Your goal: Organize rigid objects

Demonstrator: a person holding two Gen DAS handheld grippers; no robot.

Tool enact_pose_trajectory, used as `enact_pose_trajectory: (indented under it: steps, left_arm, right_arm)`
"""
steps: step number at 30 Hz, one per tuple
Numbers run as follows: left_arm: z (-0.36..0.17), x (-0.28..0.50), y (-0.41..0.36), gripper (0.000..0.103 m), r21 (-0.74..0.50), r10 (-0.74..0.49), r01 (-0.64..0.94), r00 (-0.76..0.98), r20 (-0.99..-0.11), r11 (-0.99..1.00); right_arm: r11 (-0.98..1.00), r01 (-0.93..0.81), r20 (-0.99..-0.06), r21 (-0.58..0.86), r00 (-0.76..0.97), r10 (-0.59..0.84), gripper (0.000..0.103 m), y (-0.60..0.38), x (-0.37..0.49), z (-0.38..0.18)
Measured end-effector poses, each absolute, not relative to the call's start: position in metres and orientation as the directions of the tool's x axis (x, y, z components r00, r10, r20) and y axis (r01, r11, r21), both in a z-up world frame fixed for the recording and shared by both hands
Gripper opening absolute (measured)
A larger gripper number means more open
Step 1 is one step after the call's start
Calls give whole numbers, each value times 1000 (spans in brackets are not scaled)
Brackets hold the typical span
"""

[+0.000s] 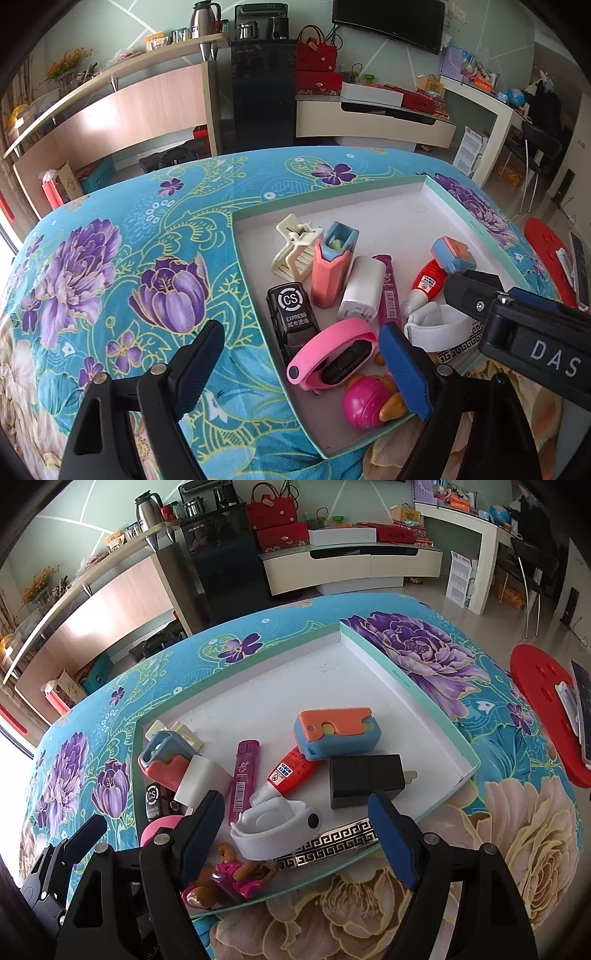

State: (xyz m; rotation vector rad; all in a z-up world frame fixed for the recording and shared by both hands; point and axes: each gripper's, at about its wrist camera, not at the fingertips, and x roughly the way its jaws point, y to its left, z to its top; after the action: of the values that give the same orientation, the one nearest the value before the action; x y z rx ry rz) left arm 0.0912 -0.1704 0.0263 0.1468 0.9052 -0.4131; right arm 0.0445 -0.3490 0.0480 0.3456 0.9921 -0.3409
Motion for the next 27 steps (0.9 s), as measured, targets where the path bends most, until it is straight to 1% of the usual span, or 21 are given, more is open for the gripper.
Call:
enact_pose_trajectory:
  steps: [4,10,12,14,20,23,27]
  left_arm:
    - [25,93,-161,90,-19,-226,363,538,-812,932]
    - [30,93,-135,91,-26,-183,283,544,-819,959]
    - [28,89,-123,100,-33,-166,245,547,-820,969]
    - [25,84,-108,102,-42,-154,212,548,-822,976]
    - [21,74,-71,103,-42,-103,123,551,-828,992]
    - [24,67,-60,103,-54,-107,110,555,-825,992]
    - [22,56,-49,103,-61,-108,104,545,-831,993]
  right_arm:
    - [887,442,-854,133,505,-124,81,-351,40,53]
    - [887,441,-859,133,497,-118,81,-348,34,57]
    - [892,433,-861,128,495,-116,81,-343,32,58]
    - [901,418,-863,121,492,-113,81,-336,29,58]
    - [929,352,-878,111,472,-74,81,-308,17,50]
    - [942,318,-886,105,460,-56,81,-292,6,42]
    - [959,279,-905,56,420,-70,81,-273,-5,26]
